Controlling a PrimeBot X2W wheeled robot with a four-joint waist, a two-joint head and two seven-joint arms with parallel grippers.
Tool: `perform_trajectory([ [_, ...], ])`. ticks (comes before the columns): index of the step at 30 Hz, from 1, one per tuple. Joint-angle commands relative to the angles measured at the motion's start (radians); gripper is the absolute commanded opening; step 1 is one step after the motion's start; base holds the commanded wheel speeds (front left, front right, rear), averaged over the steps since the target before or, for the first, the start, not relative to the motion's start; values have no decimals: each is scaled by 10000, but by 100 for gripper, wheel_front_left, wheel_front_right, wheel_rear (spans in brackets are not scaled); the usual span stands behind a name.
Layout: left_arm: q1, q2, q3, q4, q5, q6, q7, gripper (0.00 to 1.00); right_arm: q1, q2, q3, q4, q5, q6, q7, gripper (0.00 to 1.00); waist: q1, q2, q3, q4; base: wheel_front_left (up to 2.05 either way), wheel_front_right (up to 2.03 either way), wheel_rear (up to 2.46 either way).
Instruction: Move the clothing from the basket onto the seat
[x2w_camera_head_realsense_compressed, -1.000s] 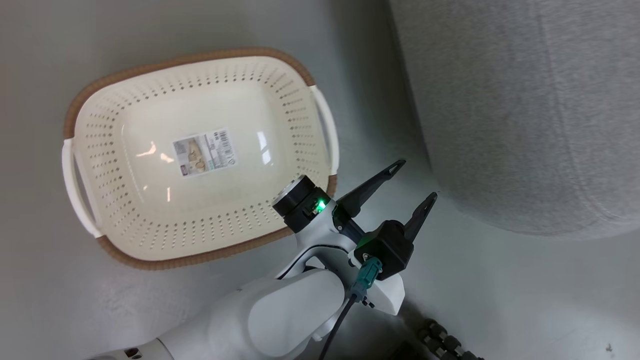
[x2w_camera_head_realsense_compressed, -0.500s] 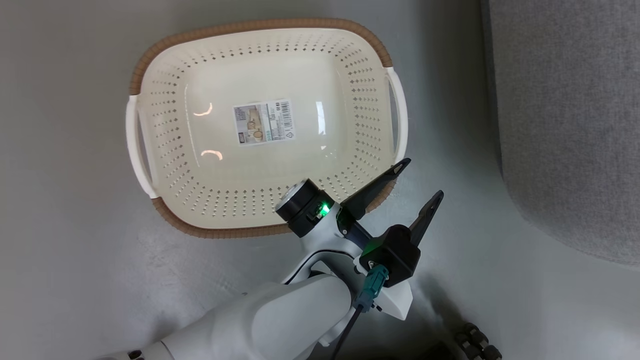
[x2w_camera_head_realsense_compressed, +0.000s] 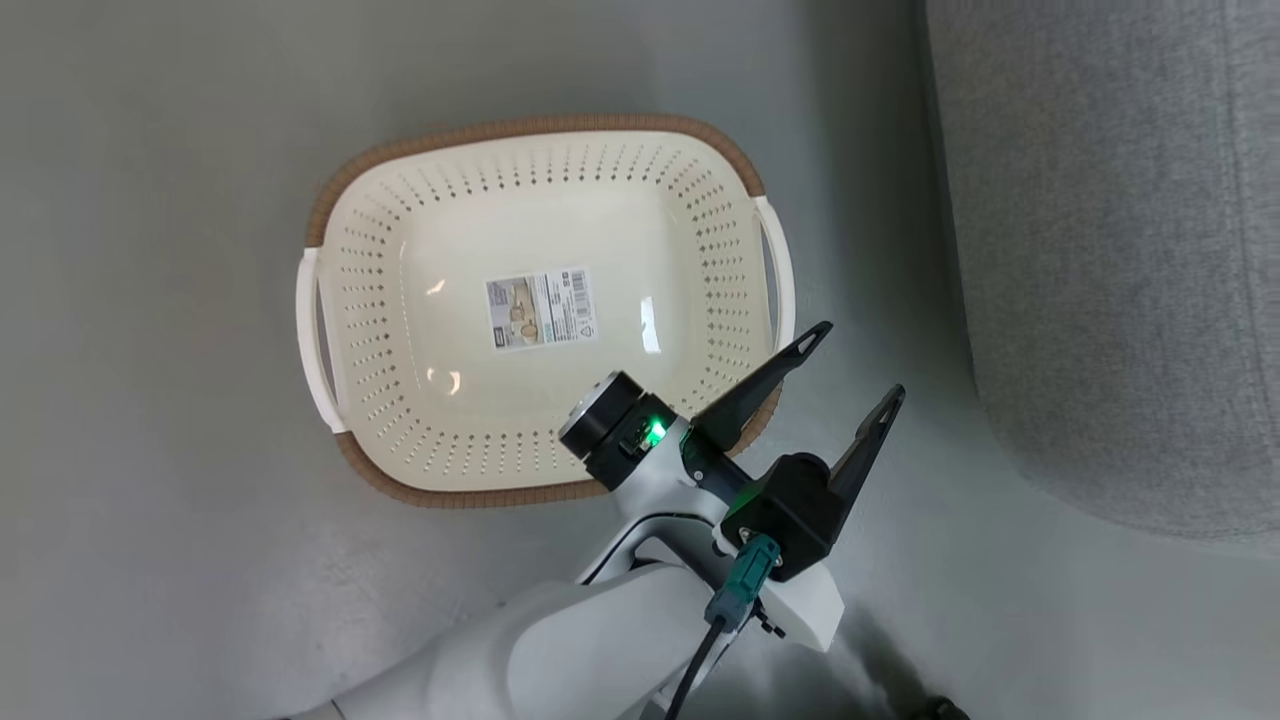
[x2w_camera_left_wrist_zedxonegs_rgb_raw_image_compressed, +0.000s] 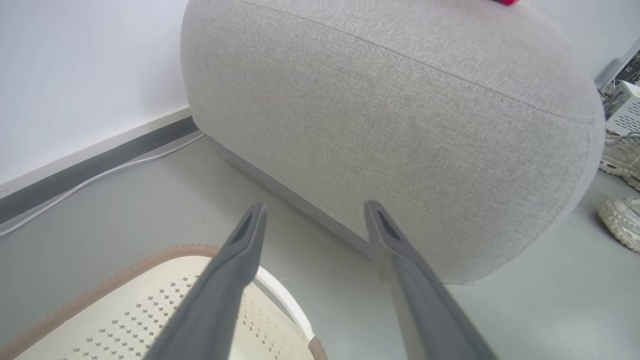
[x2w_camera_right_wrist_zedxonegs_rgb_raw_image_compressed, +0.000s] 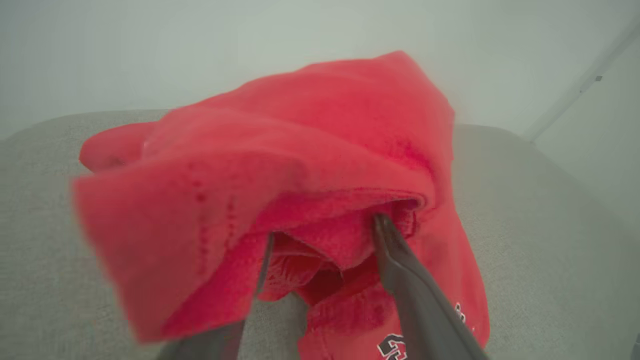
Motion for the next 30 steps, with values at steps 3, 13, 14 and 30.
perform_trajectory([
  [3, 517, -112, 362, -353, 20, 62, -49, 100, 1110, -477, 195, -313, -22, 12, -49, 100, 0, 0, -562, 78, 0, 0, 0],
  [13, 1991, -112, 2023, -642, 471, 58, -49, 100, 2991, 271, -66, -2074, -579, 12, -49, 100, 0, 0, -2459, 609, 0, 0, 0],
  [14, 2162, -112, 2226, -681, 542, 36, -49, 100, 3131, 341, -134, -2261, -667, 12, -49, 100, 0, 0, -2639, 683, 0, 0, 0],
  [30, 5589, 8, 6561, -1293, 1877, -1085, -49, 100, 4985, 2554, -503, -4456, -1700, 12, -49, 100, 0, 0, -5468, 1716, 0, 0, 0],
])
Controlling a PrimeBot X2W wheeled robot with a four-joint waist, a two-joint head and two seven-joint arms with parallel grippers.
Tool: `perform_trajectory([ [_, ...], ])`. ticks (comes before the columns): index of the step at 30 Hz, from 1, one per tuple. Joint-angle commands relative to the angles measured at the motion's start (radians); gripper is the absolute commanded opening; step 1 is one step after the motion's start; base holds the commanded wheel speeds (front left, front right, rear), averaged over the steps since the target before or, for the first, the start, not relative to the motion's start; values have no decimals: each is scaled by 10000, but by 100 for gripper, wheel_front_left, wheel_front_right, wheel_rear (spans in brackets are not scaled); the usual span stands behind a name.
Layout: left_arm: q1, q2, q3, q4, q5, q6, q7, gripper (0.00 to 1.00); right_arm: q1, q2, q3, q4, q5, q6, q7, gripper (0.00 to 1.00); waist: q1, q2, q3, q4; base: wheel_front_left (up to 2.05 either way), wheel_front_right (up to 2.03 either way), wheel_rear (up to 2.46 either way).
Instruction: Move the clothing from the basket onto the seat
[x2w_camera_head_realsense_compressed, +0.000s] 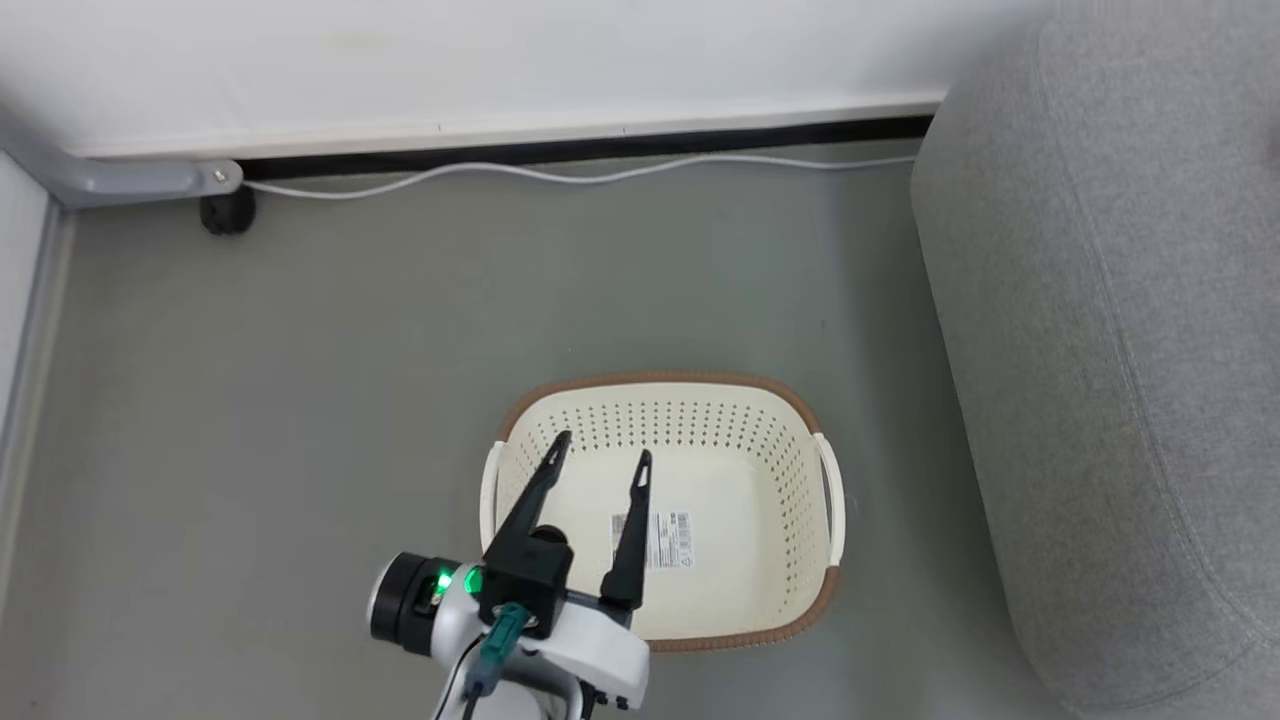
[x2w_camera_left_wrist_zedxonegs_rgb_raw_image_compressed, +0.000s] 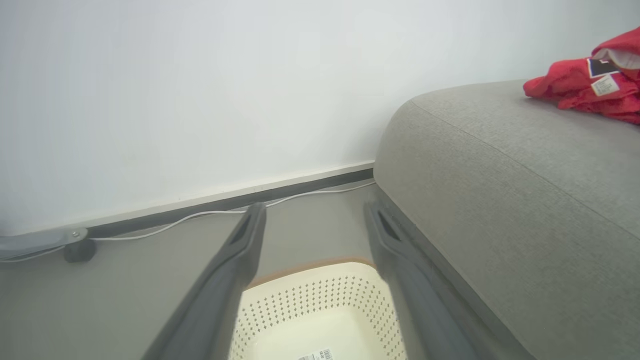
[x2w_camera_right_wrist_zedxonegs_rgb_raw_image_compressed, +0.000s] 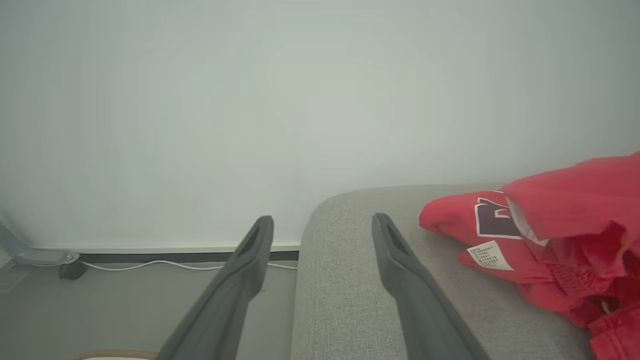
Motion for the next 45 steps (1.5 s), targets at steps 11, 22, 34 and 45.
perform_trajectory([
  [11, 1301, 88, 2589, -672, 636, -965, -55, 100, 1033, 902, -92, -334, -845, 12, -51, 100, 0, 0, -1262, 500, 0, 0, 0],
  [22, 2259, -6, 4488, -872, 879, -1786, -55, 100, 2168, 2432, -723, -729, -2165, 12, -51, 100, 0, 0, -2117, 523, 0, 0, 0],
  [34, 2973, -63, 5591, -923, 959, -2137, -55, 100, 3282, 3781, -1420, -1075, -3229, 12, -51, 100, 0, 0, -2563, 360, 0, 0, 0],
  [45, 3350, -67, 5542, -934, 589, -2235, -55, 100, 3455, 3883, -796, -645, -3577, 12, -51, 100, 0, 0, -2710, 343, 0, 0, 0],
])
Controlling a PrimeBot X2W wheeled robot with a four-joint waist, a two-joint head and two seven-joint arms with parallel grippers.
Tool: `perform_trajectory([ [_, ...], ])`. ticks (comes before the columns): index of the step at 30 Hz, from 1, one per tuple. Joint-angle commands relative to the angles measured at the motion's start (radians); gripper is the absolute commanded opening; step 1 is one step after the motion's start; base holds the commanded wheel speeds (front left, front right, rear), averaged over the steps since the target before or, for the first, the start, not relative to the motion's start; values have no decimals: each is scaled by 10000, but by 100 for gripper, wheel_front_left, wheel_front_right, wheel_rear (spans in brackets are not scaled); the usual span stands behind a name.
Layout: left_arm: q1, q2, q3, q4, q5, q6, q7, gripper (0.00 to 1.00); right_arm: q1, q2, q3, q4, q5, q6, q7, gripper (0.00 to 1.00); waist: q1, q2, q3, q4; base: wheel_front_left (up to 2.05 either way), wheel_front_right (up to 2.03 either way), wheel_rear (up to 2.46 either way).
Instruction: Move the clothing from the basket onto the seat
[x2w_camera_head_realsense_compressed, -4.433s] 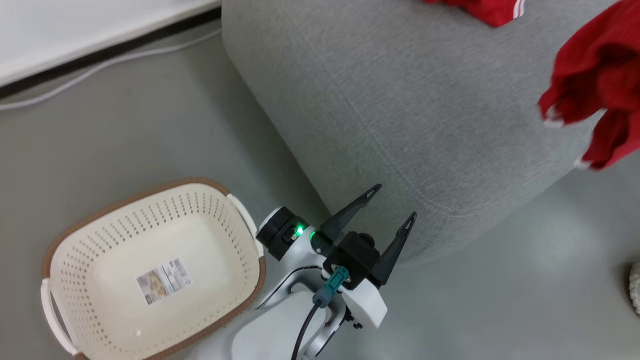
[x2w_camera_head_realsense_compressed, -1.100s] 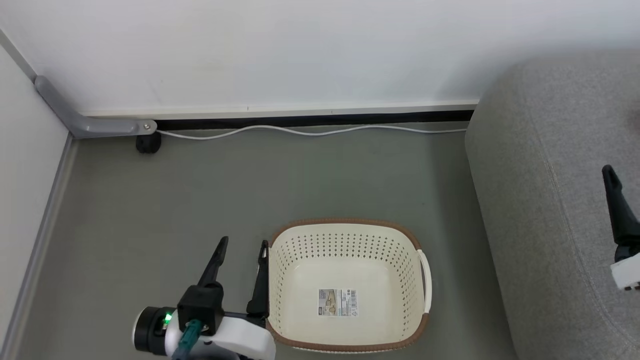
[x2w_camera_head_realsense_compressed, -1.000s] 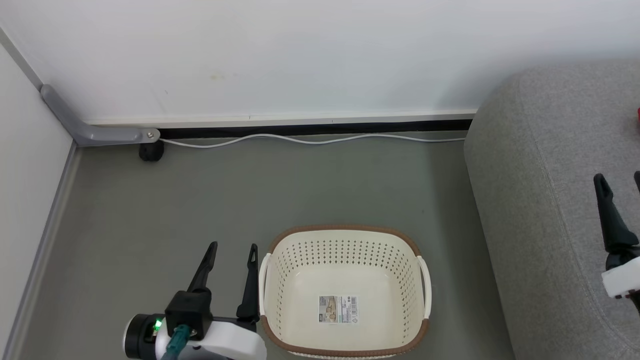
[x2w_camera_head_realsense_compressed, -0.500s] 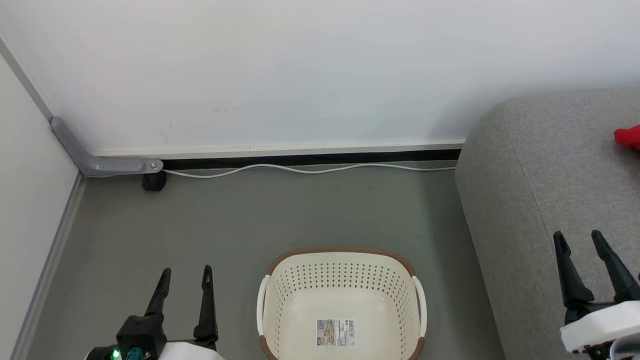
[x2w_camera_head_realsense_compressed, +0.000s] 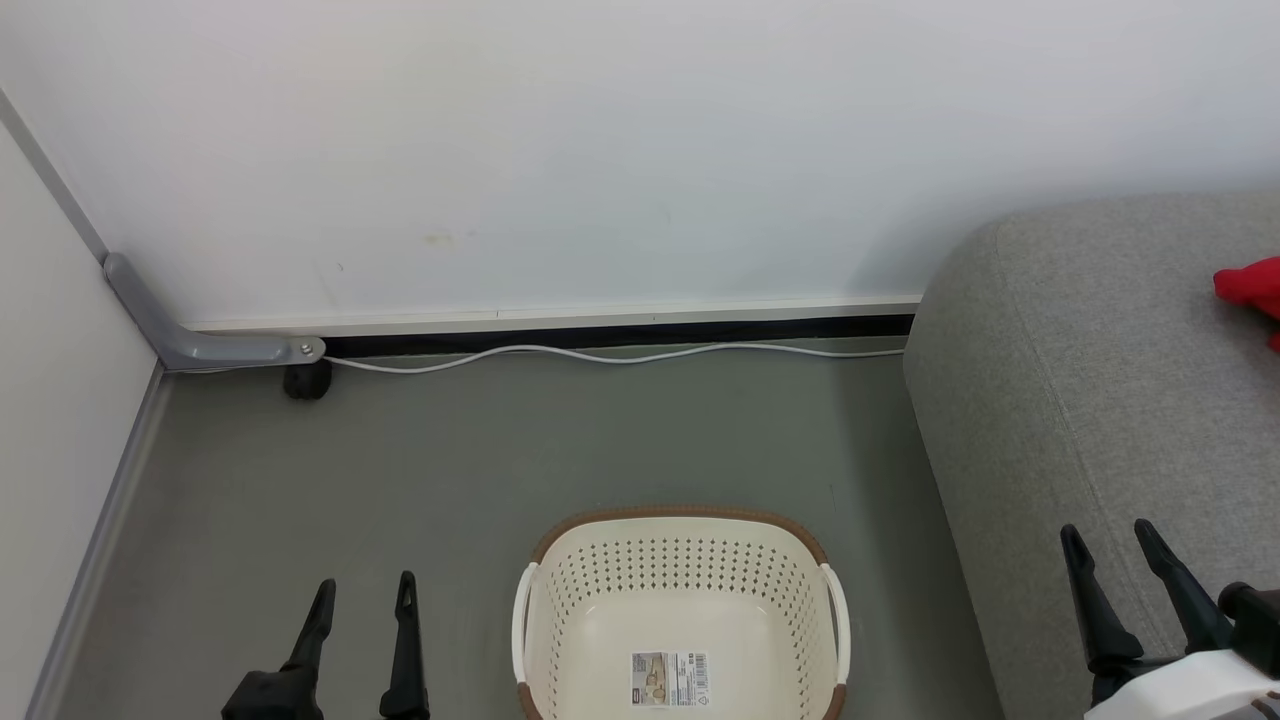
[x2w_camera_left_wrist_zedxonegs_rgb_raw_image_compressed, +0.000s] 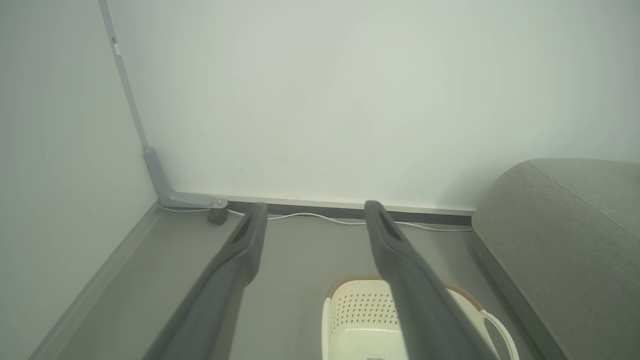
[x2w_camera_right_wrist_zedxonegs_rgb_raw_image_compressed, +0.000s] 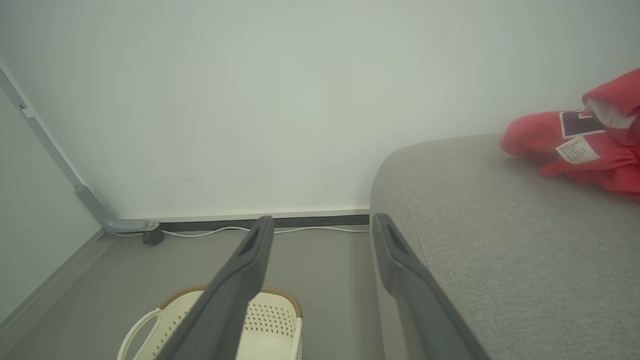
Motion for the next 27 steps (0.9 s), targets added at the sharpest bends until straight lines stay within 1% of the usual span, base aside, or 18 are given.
perform_trajectory([
  [1, -158, 25, 295, -266, -30, -39, -61, 100, -178, -201, 207, -98, -80, 12, -55, 100, 0, 0, -8, 10, 0, 0, 0],
  [9, -105, 25, 266, -280, -46, -49, -61, 100, -315, -221, 276, 60, -82, 12, -55, 100, 0, 0, -22, -5, 0, 0, 0],
  [15, -106, 25, 227, -223, -119, -134, -61, 100, -305, -184, 220, 38, -99, 12, -55, 100, 0, 0, -34, 1, 0, 0, 0],
  [16, 95, 0, -36, -2, -63, -94, 0, 0, -18, 8, 61, 263, -44, 0, 2, 0, 0, 0, -36, 3, 0, 0, 0],
  [20, 166, -55, -45, 471, -99, -97, 13, 0, 200, 301, 155, 634, -7, 0, 17, 0, 0, 0, -38, 2, 0, 0, 0],
  [22, 130, -54, -15, 472, -320, -133, 67, 0, 186, 333, 113, 608, 182, 0, 74, 0, 1, 0, -38, -2, 0, 0, 0],
  [26, 65, -44, 56, 467, -769, -206, 181, 0, 158, 397, 32, 557, 565, 1, 195, 0, 22, 0, -55, -16, 0, 0, 0],
  [27, 50, -42, 73, 465, -880, -224, 210, 0, 153, 413, 12, 546, 660, 1, 225, 0, 22, 0, -58, -19, 0, 0, 0],
])
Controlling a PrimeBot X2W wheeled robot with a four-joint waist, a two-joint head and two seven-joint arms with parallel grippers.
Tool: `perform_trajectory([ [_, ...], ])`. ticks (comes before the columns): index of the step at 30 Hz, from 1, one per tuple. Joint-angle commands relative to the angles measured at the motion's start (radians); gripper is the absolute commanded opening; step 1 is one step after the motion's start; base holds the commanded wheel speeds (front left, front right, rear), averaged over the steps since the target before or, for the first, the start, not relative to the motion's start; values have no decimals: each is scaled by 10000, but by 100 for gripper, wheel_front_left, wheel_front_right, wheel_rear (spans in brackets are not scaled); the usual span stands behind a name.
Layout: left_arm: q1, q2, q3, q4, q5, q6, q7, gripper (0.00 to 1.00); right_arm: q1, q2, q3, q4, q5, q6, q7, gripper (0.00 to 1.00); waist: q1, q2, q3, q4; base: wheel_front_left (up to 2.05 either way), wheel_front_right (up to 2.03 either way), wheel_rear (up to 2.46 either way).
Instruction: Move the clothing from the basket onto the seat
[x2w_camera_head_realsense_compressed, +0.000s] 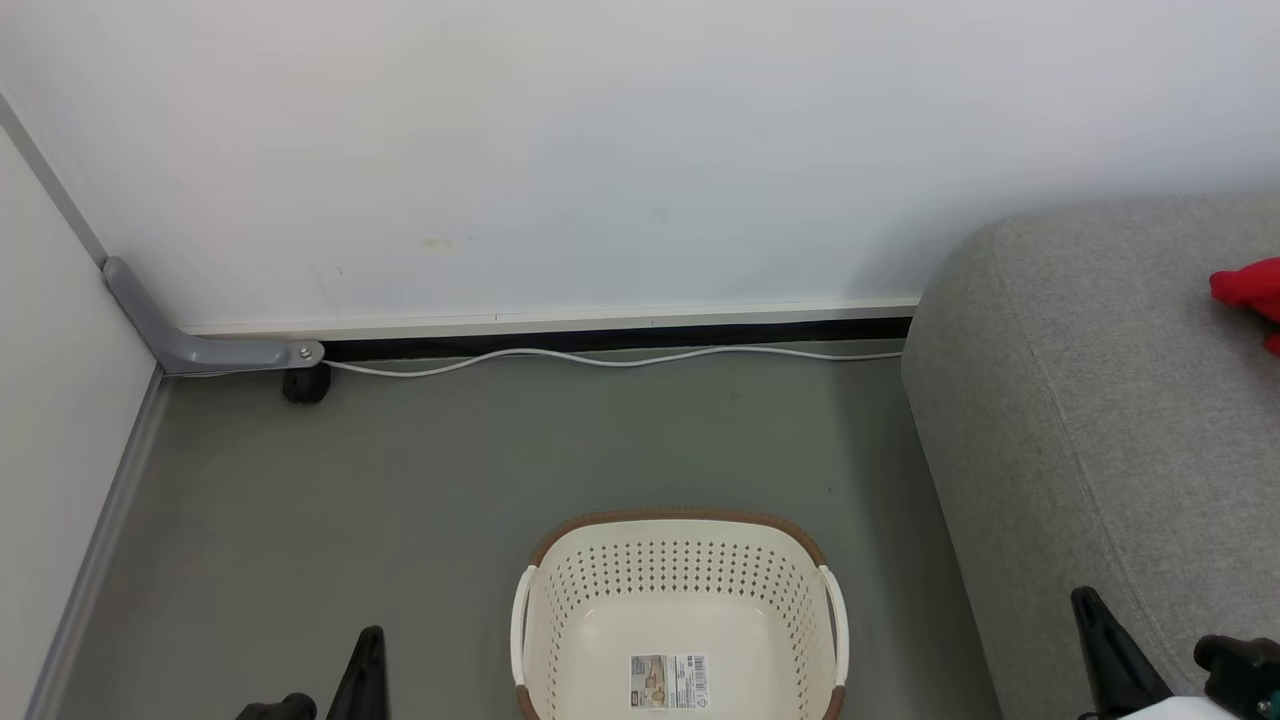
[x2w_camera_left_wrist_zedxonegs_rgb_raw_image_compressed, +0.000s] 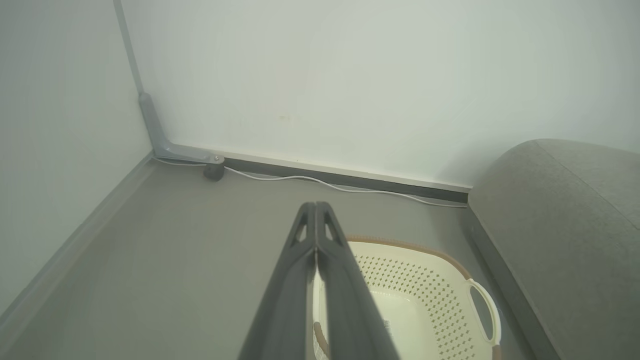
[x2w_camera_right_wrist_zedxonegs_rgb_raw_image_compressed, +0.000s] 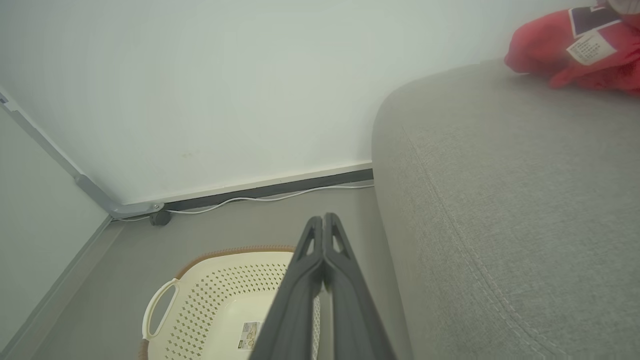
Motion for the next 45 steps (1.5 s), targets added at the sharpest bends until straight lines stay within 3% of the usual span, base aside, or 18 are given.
perform_trajectory([
  [1, -282, 33, 107, -249, -240, -75, 43, 0, -297, -129, -124, -273, 231, 1, 91, 0, 10, -1, 2, -3, 0, 0, 0],
  [4, -365, 40, 175, -237, -682, -148, 155, 0, -343, -65, -205, -302, 610, 1, 208, 0, -5, -1, 24, -15, 0, 0, 0],
  [45, -1109, 90, 892, -217, -5079, -875, 1309, 0, -716, 574, -1038, -694, 4388, 5, 1390, 0, -6, -1, 53, -129, 0, 0, 0],
])
